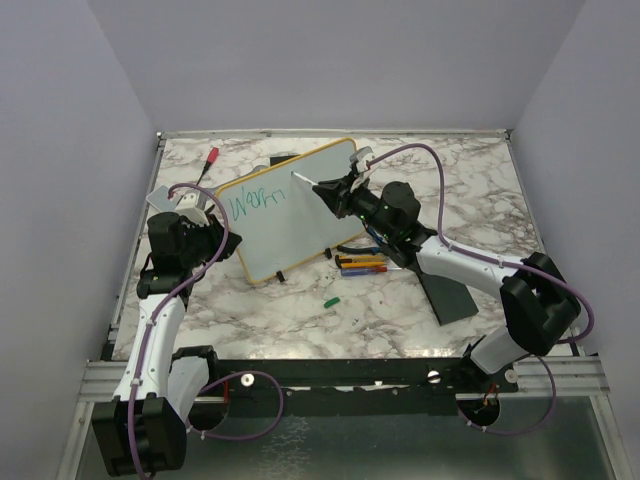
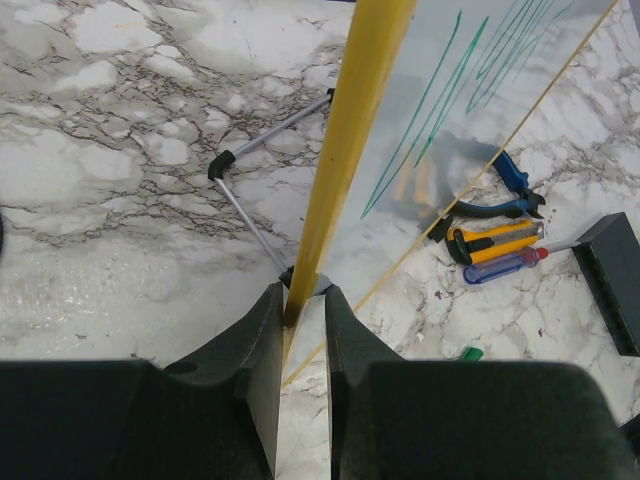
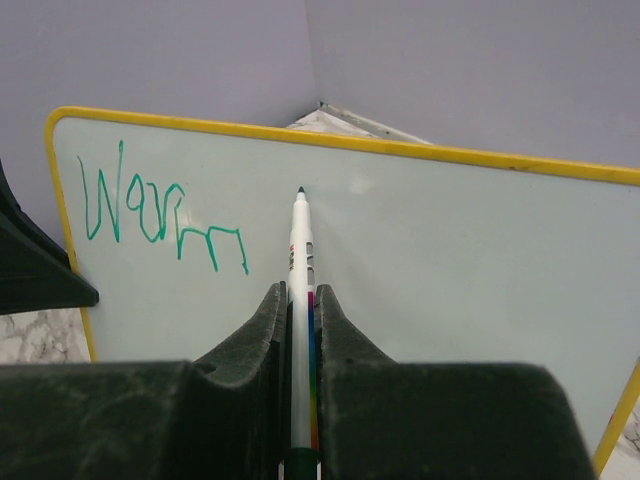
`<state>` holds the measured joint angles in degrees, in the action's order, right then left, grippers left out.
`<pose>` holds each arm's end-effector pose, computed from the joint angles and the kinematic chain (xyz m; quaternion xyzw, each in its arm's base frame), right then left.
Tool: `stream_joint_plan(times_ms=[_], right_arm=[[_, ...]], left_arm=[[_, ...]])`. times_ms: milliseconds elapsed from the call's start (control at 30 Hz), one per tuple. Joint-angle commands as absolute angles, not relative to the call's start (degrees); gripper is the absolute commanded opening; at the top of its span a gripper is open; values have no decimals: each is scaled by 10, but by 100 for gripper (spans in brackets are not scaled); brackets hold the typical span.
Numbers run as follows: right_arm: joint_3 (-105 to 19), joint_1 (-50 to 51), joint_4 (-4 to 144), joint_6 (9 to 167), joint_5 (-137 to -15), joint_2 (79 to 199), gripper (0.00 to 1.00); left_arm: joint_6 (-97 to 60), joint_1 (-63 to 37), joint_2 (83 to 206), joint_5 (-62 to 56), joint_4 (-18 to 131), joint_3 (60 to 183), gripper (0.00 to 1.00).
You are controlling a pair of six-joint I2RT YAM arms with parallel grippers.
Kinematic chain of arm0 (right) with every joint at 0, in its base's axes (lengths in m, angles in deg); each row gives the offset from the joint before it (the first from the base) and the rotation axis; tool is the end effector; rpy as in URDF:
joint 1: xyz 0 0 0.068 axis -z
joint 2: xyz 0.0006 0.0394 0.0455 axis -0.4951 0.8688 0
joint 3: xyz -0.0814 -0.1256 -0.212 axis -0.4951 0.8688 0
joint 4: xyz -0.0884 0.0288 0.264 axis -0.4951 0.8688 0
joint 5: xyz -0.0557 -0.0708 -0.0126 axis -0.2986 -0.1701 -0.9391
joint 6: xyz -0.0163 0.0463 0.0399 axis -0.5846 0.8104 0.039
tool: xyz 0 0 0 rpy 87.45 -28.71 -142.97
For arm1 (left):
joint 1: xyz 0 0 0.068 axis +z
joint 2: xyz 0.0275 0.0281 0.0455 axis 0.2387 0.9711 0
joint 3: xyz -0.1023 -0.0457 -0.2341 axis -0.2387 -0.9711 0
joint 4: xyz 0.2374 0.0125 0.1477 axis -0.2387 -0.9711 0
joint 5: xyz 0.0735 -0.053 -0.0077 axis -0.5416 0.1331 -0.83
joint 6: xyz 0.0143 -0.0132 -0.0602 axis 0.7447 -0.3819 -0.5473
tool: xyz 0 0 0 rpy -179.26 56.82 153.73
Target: Write a sentence on the whiteboard
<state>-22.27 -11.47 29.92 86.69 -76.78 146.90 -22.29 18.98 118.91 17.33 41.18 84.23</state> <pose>0.2901 0.2610 0.2766 -0.2472 0.6265 0.3280 0.6624 0.2338 -0.0022 0.2423 -0.0220 0.8377 -0.2540 0.4829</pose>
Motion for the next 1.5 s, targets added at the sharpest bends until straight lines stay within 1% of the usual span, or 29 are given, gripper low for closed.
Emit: stream_joint_plan(times_ms=[0, 433, 1467], right_arm=[[-210, -111, 303, 865, -772, 1477, 1], [-151, -112, 309, 893, -759, 1460, 1], [-191, -113, 281, 883, -811, 1453, 1]], left_arm=[[-222, 192, 1176, 165, 417, 852, 0], [-221, 192, 1174, 167, 417, 852, 0], [-215, 190, 1166, 187, 426, 845, 0]])
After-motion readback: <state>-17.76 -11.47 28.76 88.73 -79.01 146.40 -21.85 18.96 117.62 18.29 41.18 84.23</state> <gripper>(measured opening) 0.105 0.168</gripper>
